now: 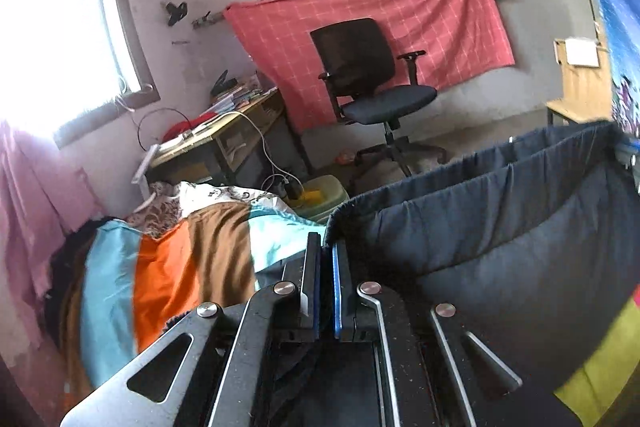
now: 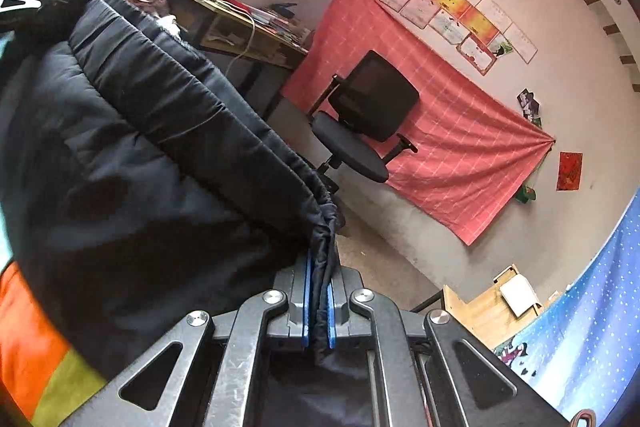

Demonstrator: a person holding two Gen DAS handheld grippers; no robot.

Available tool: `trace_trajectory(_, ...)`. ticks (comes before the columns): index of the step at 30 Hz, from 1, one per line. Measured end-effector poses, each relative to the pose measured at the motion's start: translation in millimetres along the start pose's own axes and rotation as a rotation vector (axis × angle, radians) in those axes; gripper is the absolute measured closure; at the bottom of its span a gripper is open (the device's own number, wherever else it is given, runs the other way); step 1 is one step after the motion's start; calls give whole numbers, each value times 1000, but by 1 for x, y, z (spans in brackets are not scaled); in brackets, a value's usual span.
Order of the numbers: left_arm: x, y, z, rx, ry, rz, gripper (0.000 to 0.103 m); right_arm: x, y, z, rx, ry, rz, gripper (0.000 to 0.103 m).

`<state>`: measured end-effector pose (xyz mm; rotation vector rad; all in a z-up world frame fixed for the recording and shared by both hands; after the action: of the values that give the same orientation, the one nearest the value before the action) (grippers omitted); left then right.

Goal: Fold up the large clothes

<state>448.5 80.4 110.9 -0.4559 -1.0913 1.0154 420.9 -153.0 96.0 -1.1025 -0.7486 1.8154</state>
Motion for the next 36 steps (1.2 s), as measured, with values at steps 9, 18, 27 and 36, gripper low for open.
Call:
trace_trajectory(9,3,8,-84,40,-8,60,99,21,-5,-95,64,39,-13,98)
trace_trajectory(18,-1,28,-133,105,27,102,99,47,0,-161,163,35,-58,97)
trace_trajectory(27,-2,36,-154,142,80,137,90,56,14,-191,209,33,-65,94)
trace_trajectory(36,8,29,-126,59,120,251,37,34,5,-186,210,-11,-154,84)
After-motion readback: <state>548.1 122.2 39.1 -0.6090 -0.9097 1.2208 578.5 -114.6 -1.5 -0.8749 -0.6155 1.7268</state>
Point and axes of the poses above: each gripper's, at about its wrist camera, not at the fingertips, and z roughly against the way its jaws point, x to its left, y to its underside, the point moved 4 cm from there along -z, roughly the way its jaws point, and after that the axes turned 14 degrees about -z, right-handed, at the moved point
